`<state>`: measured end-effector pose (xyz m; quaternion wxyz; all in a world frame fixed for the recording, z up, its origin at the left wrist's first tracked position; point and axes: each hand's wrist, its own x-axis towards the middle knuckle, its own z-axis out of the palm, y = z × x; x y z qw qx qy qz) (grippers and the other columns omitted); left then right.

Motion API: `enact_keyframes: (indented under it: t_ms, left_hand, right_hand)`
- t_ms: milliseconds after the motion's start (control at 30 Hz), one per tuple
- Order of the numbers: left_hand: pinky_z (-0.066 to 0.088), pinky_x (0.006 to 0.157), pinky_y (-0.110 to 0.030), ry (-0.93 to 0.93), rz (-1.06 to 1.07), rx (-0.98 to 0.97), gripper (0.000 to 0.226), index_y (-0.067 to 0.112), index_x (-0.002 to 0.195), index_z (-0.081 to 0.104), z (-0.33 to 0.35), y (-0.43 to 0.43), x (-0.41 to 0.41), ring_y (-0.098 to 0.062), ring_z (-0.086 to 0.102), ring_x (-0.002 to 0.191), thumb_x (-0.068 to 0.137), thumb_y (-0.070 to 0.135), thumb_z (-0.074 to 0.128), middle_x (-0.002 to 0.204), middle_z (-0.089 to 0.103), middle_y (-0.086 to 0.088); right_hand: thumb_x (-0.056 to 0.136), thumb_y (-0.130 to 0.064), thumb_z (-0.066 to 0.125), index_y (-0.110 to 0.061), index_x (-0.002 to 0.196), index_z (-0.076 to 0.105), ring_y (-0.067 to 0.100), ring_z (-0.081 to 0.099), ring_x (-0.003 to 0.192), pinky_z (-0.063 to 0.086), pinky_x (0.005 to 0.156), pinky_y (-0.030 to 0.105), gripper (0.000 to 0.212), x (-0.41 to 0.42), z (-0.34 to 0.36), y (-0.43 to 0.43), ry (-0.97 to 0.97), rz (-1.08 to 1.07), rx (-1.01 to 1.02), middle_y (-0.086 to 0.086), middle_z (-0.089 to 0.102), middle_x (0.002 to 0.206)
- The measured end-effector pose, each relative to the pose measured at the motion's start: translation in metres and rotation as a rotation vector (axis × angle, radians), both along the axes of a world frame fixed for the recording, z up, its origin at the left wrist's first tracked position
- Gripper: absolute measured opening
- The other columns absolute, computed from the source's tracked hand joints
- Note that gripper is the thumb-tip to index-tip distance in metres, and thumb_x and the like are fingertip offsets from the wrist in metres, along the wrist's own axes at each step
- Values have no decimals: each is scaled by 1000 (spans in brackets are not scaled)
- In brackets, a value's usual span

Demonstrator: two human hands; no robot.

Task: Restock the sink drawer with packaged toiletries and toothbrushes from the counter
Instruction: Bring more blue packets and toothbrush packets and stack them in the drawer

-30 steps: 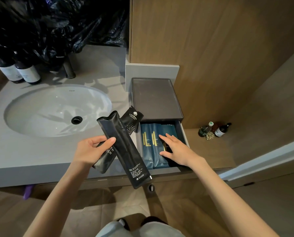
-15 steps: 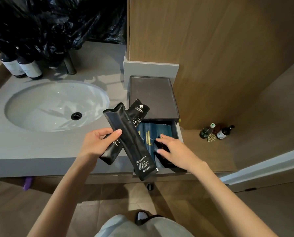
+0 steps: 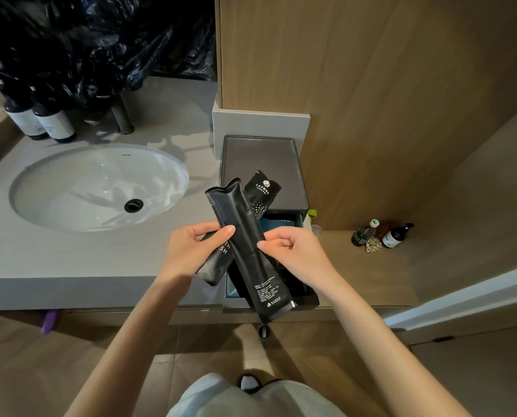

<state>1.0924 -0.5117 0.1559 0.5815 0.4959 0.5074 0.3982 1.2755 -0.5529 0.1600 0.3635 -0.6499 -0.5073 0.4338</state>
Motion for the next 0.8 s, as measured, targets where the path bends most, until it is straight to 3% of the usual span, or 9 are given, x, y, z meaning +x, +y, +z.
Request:
enact_keyframes:
  t_ms: [100,200,300,400,467,533,567,667,800]
  left_hand:
    - [54,77,-17,-11,27,10,14,23,92,76,-3,1,0,-4,71,83,82,15,72,91,77,8]
    - [51,91,-25,32,59,56,21,31,97,73,-8,1,-4,-6,69,96,83,16,72,100,74,12]
    - [49,100,-33,36,98,53,24,35,100,71,-10,1,-4,-9,66,104,85,16,70,106,73,8]
    - [44,105,-36,27,85,45,23,38,101,71,-13,-2,5,-11,63,113,86,21,69,113,71,6]
    - [47,98,-25,-8,90,43,19,33,104,71,-11,-4,15,-6,65,106,88,24,66,106,72,11]
    - [46,62,-12,-24,102,51,20,21,96,74,-6,-8,23,0,61,67,90,34,60,73,67,16]
    - [34,47,-13,-15,106,70,35,12,81,71,-5,-10,26,-2,44,48,88,43,57,55,53,13]
    - [19,47,-21,2,111,105,72,-11,70,50,-4,-10,22,-13,22,50,82,59,56,58,28,-6]
    - [16,44,-22,-19,170,56,50,-9,68,53,-6,-4,18,-8,19,44,89,35,63,54,28,-3]
  right_hand:
    - [83,-22,72,-16,90,73,8,66,72,51,73,22,9,11,1,-3,3,-63,0,-14,67,63]
    - [84,-20,69,-16,86,71,13,62,70,51,71,24,5,25,9,-7,-38,-168,103,-9,63,65]
    - [86,-18,68,-15,82,67,3,52,59,42,57,12,4,29,19,-13,-208,-270,299,-9,59,65]
    - [86,-15,66,-15,81,66,9,55,61,45,56,17,5,18,19,-14,-511,-219,516,-7,60,70]
    - [86,-14,64,-12,82,66,11,57,65,47,58,23,6,3,11,-13,-711,-137,643,-3,62,75]
    - [86,-11,65,-8,81,69,16,59,68,48,60,24,7,-11,0,-13,-841,-72,765,2,63,76]
    - [87,-10,65,-6,80,69,18,59,68,49,60,25,9,-17,-5,-13,-874,-53,819,4,63,75]
    - [91,-9,61,-3,75,69,24,59,66,52,67,34,18,-25,-15,-11,-886,-42,917,8,63,72]
    - [92,-9,60,-3,78,72,26,60,68,54,80,37,20,-28,-20,-8,-923,-7,946,8,65,73]
